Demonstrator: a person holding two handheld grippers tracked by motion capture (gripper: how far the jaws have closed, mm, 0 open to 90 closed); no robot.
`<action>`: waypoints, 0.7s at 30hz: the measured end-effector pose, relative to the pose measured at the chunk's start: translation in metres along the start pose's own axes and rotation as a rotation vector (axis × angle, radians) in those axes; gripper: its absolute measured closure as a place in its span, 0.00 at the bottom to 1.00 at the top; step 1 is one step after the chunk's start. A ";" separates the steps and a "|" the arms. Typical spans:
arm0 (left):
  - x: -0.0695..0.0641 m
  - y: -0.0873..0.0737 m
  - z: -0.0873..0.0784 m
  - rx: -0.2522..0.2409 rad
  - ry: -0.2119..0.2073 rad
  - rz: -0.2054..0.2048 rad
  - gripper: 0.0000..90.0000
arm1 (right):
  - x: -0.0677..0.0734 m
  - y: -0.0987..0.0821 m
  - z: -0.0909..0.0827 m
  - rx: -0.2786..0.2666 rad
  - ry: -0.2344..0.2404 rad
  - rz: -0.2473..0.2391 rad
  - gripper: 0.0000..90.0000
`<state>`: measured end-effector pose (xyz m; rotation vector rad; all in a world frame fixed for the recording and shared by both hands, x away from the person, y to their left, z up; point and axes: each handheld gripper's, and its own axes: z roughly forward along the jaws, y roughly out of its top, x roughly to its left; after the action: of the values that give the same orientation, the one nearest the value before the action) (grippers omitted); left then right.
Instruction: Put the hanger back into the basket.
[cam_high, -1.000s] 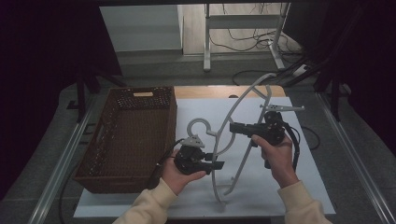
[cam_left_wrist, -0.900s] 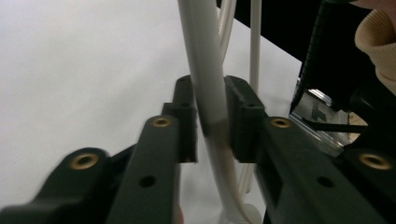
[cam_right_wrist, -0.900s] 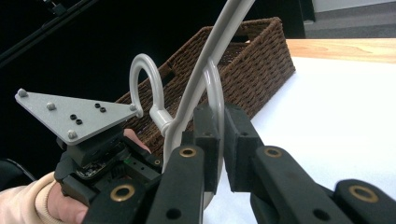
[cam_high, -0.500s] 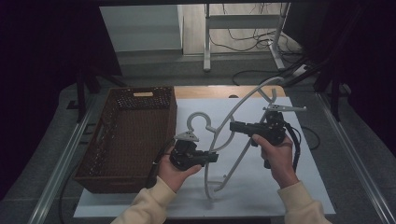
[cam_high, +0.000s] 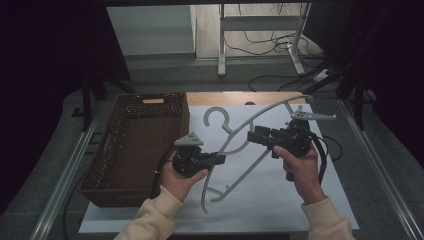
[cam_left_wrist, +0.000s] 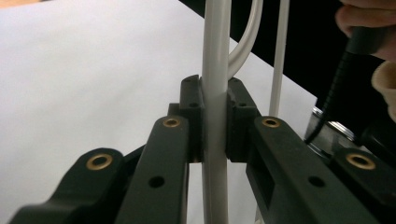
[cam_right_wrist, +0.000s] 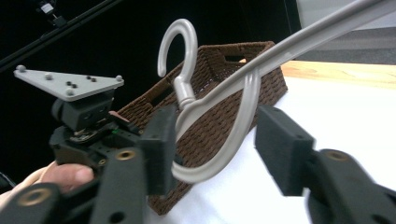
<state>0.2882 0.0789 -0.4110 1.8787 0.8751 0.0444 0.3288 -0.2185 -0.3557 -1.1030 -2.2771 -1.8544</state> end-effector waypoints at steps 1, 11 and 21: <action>0.001 0.000 -0.001 -0.005 0.002 -0.004 0.89 | 0.002 0.000 -0.002 -0.003 -0.002 -0.010 0.47; 0.004 0.005 -0.019 -0.042 0.010 -0.011 0.89 | 0.000 -0.023 -0.042 -0.004 -0.041 -0.044 0.38; 0.010 0.008 -0.033 -0.049 0.011 -0.014 0.89 | -0.033 -0.048 -0.056 0.027 -0.097 -0.061 0.25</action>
<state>0.2864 0.1088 -0.3917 1.8281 0.8876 0.0667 0.3058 -0.2860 -0.3942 -1.1575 -2.4070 -1.8242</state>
